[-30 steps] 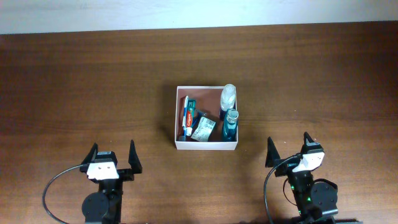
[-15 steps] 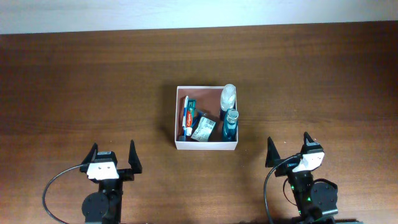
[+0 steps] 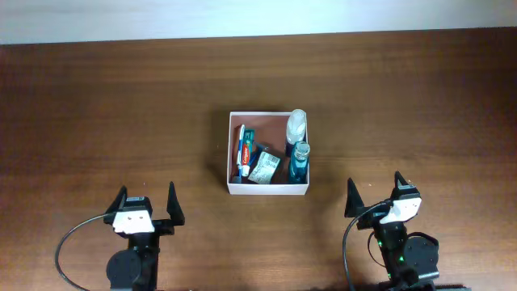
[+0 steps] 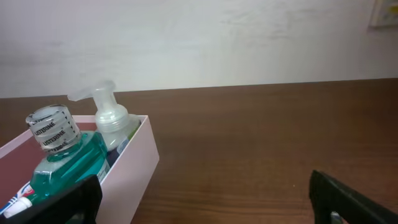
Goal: Pack container
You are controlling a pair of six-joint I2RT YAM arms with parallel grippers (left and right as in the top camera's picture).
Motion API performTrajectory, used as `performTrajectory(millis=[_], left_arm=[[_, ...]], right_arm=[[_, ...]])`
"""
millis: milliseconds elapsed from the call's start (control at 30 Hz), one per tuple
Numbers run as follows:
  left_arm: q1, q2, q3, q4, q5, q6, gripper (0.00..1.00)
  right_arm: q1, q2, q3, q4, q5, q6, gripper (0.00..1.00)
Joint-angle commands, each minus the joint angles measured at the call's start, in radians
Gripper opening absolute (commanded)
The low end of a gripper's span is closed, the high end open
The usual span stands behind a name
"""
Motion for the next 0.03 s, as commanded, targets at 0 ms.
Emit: performTrajectory(millis=[0], left_arm=[[0.006, -0.008, -0.009, 0.003, -0.011, -0.013, 0.99]], right_arm=[[0.005, -0.011, -0.005, -0.005, -0.002, 0.000, 0.98]])
